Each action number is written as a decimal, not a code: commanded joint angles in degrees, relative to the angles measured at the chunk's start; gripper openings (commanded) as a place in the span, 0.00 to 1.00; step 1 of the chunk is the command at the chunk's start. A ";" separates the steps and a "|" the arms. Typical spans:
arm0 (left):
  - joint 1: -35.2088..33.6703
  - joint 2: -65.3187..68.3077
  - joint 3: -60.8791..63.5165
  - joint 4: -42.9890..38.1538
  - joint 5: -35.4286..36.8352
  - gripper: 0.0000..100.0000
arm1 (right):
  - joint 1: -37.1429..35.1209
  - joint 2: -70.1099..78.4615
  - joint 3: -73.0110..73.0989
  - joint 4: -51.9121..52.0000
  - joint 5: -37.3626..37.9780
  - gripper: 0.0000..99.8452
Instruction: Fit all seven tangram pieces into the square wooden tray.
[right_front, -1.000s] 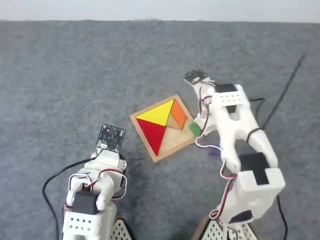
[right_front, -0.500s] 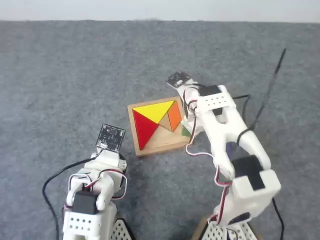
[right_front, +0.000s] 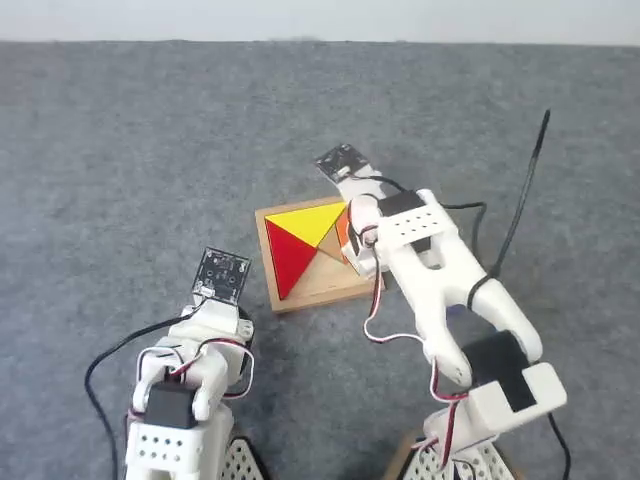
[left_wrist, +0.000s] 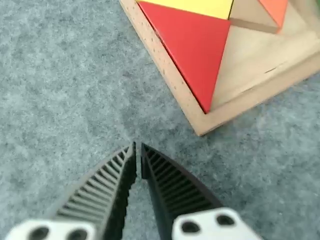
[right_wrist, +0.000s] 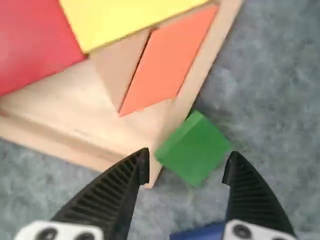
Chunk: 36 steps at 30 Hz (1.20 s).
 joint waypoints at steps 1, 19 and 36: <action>-0.09 -0.88 -0.57 0.18 -0.09 0.02 | 3.03 -3.47 -0.35 -1.63 -3.16 0.25; -0.09 -0.88 -0.57 0.18 -0.09 0.02 | 4.97 11.91 -5.98 -1.54 -4.92 0.25; -0.09 -0.88 -0.57 0.18 -0.09 0.02 | 3.65 2.24 -5.54 -5.05 -15.03 0.25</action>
